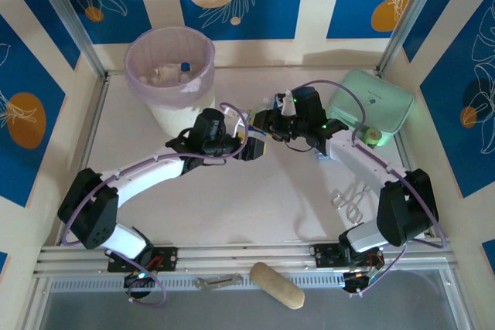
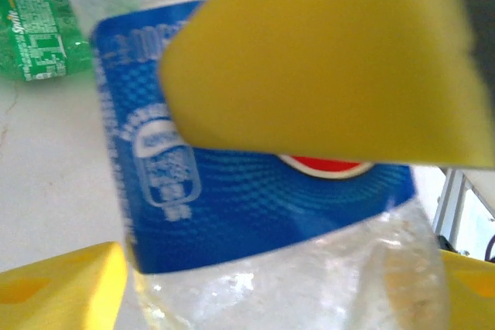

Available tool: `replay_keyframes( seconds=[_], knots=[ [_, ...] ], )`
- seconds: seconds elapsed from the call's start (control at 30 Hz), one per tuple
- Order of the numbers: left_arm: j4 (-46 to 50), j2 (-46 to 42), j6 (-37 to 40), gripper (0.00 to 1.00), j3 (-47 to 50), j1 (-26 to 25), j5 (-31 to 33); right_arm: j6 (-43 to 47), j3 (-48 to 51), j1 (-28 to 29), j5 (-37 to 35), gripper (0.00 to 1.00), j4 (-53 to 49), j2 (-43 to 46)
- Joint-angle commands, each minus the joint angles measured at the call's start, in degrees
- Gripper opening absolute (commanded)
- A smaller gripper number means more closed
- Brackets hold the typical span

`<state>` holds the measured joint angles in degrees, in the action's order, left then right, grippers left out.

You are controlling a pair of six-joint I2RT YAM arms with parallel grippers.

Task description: Put the plastic bottles in the bin

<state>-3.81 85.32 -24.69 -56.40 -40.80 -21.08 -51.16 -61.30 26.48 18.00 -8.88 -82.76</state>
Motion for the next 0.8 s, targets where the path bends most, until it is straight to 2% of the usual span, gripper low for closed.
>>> replay_keyframes(
  seconds=[0.0,0.13,0.47,0.57,0.7,0.77],
  knots=[
    [0.78,0.11,1.49,0.79,-1.35,-0.57,-0.63,0.73,-2.55,0.98,0.95,0.44,-2.08,-0.49],
    [0.62,-0.33,1.57,0.69,-1.23,-0.56,-0.62,0.48,-2.43,1.28,0.56,0.44,-2.17,-0.82],
    [-0.13,-1.17,1.22,0.52,-0.9,-0.66,-0.23,0.28,-2.51,1.64,-0.42,0.46,-2.81,-0.9],
    [-0.51,-1.47,1.22,0.48,-0.81,-0.64,-0.06,0.0,-2.32,1.64,-0.41,0.5,-2.63,-0.76],
    [-0.32,-1.19,1.22,0.48,-1.08,-0.68,0.08,-0.47,-2.2,1.43,-0.57,0.64,-2.37,-0.07],
    [-0.27,-0.95,1.06,0.48,-1.08,-0.64,0.4,-0.98,-1.81,0.85,-0.54,0.68,-1.87,0.75]
  ],
)
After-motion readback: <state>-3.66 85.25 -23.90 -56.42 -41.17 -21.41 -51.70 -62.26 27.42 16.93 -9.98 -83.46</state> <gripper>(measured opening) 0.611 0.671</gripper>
